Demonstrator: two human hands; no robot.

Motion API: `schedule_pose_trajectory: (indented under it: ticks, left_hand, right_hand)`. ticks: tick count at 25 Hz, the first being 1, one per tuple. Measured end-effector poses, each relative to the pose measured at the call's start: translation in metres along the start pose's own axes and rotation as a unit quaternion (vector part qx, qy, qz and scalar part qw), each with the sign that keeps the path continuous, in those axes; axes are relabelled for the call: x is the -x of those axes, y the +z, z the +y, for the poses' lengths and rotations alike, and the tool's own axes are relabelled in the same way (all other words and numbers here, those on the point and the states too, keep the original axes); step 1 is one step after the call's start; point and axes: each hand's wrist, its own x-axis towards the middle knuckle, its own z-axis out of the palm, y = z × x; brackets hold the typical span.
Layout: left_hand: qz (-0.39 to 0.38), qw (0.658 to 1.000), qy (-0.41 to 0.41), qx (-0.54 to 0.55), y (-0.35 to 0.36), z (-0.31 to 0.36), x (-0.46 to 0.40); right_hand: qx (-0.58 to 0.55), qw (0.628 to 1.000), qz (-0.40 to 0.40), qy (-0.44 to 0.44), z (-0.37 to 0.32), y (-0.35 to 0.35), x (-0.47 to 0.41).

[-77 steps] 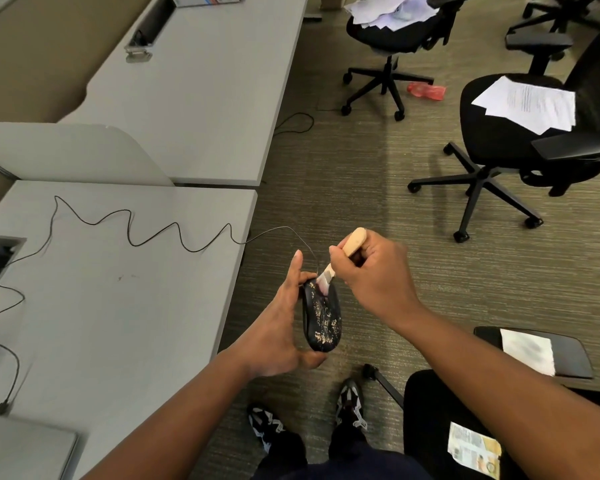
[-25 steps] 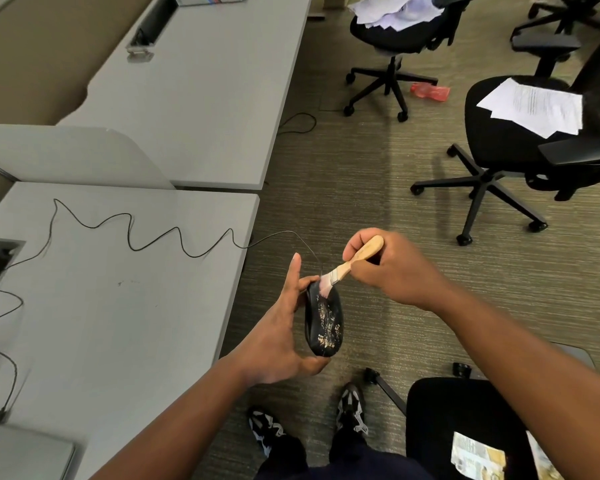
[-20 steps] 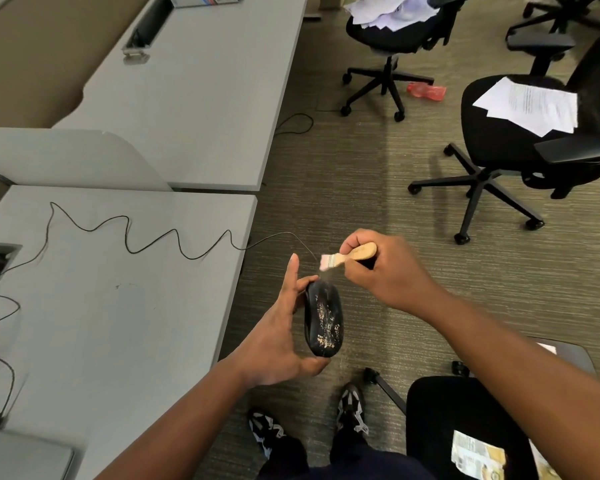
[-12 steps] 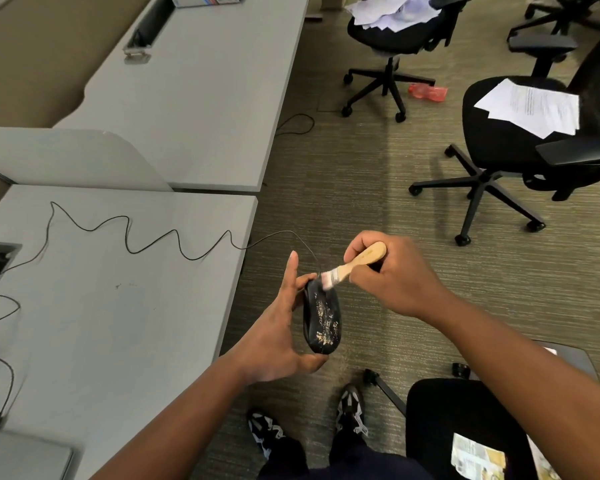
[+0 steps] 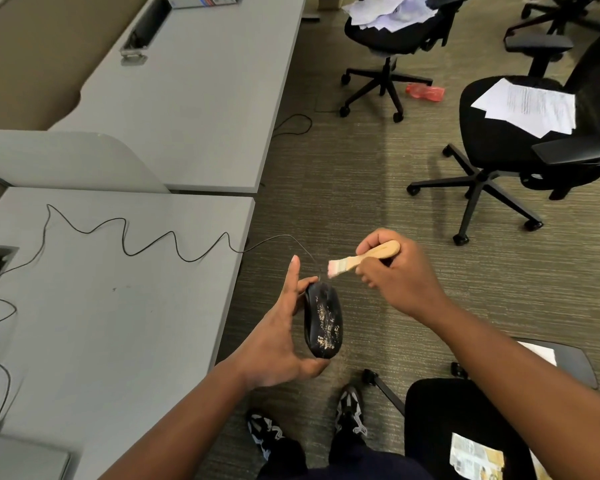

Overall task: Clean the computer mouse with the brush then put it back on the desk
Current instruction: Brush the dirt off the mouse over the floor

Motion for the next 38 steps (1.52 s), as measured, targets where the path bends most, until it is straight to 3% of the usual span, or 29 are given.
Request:
schedule_pose_trajectory:
  ticks: [5,13,16,21,30,35,38]
  left_hand:
    - [0.001,1.0,0.006,0.0,0.0,0.001,0.0]
    - [0.003,1.0,0.006,0.011,0.005,0.004,0.001]
    - [0.003,1.0,0.003,0.011,0.005,0.005,0.002]
    - [0.004,1.0,0.0,0.011,0.008,0.004,0.001]
    - [0.002,0.999,-0.006,0.032,0.016,0.003,0.0]
    - [0.005,0.999,-0.011,0.043,0.016,0.002,0.001]
    - [0.006,0.999,-0.015,0.043,0.015,0.002,0.001]
  right_hand:
    - [-0.019,0.998,-0.051,0.028,-0.004,-0.003,0.0]
    - [-0.004,1.0,-0.01,-0.005,0.006,0.006,0.006]
    - [-0.057,0.998,-0.007,0.017,0.002,0.001,0.006]
    - [-0.135,0.982,-0.104,0.082,-0.006,0.002,0.007]
    - [-0.104,0.992,-0.038,0.058,-0.001,0.011,0.005]
    - [-0.024,1.0,0.0,0.005,0.007,0.008,0.006]
    - [-0.062,0.998,0.01,-0.002,0.006,0.006,0.008]
